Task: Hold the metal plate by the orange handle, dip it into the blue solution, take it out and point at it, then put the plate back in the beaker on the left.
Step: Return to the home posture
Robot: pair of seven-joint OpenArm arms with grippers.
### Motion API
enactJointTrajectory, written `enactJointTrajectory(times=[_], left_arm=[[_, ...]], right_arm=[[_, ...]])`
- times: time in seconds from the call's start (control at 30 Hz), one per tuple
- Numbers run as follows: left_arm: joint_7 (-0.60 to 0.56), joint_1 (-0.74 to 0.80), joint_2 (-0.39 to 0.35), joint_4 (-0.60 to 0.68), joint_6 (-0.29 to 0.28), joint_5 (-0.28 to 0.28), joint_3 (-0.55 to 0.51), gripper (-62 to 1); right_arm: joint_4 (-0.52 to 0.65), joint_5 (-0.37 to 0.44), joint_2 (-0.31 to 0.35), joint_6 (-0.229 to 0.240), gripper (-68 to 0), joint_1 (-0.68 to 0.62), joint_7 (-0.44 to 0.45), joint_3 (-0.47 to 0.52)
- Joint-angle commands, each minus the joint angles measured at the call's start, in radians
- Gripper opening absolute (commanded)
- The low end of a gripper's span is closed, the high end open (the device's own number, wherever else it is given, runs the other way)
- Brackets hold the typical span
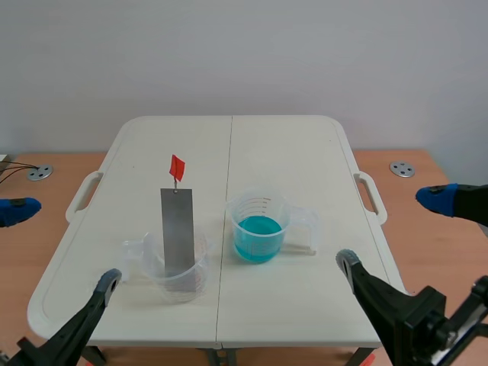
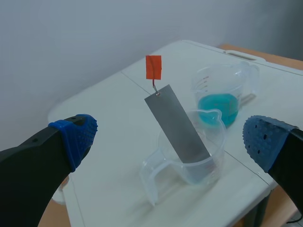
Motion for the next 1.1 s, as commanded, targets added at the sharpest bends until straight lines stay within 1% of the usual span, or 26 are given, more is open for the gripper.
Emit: enactJointTrajectory(times=[0.0, 0.2, 0.4, 0.5, 1.07], left_arm=[[-0.005, -0.007, 0.016, 0.01, 0.002, -0.009, -0.006, 1.4], [-0.002, -0.027, 0.021, 0.009, 0.001, -0.01, -0.003, 1.4], [0.006, -0.036, 0.021, 0.008, 0.002, -0.01, -0.003, 1.4], [0.027, -0.04, 0.021, 0.008, 0.001, -0.01, -0.003, 1.4], [0.027, -0.04, 0.021, 0.008, 0.001, -0.01, -0.003, 1.4]], right_arm=[[0.013, 0.008, 0.003, -0.009, -1.2, -0.005, 0.02, 0.02], [0.013, 0.008, 0.002, -0.008, -1.2, -0.018, 0.022, 0.029], [0.013, 0.007, 0.002, -0.008, -1.2, -0.018, -0.006, 0.029], [0.013, 0.008, 0.002, -0.007, -1.2, -0.018, -0.006, 0.026], [0.013, 0.007, -0.006, -0.004, -1.2, -0.018, -0.006, 0.026]])
